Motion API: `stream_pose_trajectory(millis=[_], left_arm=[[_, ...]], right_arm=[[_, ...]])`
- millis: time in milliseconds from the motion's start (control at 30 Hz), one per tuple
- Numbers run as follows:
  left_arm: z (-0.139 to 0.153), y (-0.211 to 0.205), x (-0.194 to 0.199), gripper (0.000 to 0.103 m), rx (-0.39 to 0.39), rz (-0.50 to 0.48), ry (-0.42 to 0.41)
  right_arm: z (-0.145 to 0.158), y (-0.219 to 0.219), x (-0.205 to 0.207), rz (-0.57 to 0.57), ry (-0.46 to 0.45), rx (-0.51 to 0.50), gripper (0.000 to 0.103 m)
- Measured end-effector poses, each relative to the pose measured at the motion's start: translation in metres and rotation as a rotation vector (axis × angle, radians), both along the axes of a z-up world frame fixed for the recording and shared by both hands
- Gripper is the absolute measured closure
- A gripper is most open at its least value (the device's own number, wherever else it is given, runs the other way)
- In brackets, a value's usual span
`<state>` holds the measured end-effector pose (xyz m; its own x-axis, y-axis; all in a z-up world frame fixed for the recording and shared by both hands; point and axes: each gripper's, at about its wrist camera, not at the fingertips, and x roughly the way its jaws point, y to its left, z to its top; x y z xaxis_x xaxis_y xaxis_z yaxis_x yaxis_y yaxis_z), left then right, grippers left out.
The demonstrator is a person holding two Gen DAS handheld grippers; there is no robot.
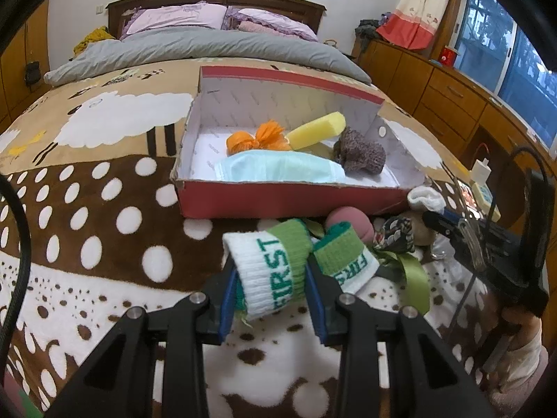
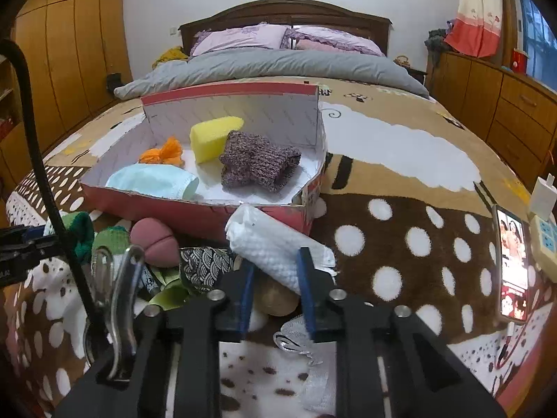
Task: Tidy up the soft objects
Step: 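Lift the FIRST socks with the left tool while the right tool lifts the white cloth, then carry the socks and white cloth over the box and lower them inside with both tools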
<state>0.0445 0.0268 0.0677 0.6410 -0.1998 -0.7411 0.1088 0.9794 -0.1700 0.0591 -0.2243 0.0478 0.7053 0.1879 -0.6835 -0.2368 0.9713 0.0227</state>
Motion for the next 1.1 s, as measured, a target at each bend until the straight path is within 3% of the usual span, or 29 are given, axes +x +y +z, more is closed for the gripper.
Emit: stream_pose_trajectory(millis=[200, 700, 1100], left_arm=[[0.005, 0.001, -0.002, 0.067, -0.003, -0.001, -0.014], [0.038, 0.002, 0.013, 0.067, 0.023, -0.001, -0.107], [0.054, 0.002, 0.057, 0.067, 0.036, 0.011, -0.158]], right_arm=[[0.008, -0.001, -0.011, -0.009, -0.037, -0.006, 0.094], [0.060, 0.008, -0.034, 0.024, -0.176, -0.003, 0.095], [0.081, 0.030, -0.012, 0.054, -0.222, -0.059, 0.095]])
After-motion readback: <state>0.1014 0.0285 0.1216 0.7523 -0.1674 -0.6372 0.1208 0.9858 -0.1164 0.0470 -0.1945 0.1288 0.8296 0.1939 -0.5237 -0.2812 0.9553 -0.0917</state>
